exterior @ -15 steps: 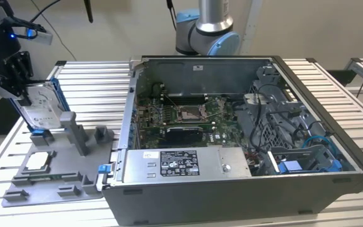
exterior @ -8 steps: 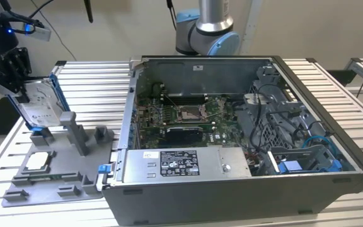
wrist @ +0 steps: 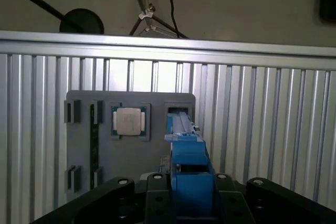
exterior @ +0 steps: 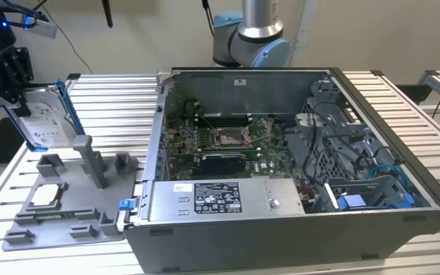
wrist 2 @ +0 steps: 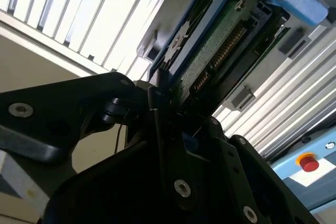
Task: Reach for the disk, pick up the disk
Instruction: 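Pick up the disk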
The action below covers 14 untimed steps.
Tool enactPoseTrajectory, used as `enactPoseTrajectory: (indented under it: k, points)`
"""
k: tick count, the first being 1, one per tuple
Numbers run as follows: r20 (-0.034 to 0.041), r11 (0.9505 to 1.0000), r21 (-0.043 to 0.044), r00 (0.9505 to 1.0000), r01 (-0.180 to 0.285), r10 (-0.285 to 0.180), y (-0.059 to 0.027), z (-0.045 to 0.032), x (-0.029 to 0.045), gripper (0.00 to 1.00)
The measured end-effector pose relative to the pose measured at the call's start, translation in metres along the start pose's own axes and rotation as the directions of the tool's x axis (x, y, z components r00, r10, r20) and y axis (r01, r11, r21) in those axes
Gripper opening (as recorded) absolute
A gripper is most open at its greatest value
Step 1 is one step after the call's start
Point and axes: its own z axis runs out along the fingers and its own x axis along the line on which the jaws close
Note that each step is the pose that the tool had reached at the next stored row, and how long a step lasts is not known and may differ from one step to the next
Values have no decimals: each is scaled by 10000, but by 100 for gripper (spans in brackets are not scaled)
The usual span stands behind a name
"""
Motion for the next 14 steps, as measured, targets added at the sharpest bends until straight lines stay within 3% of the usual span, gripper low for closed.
enactPoseTrajectory:
  k: [14]
  points:
    - [0, 10000, 0, 10000, 0, 0, 4, -221, 1, 0]
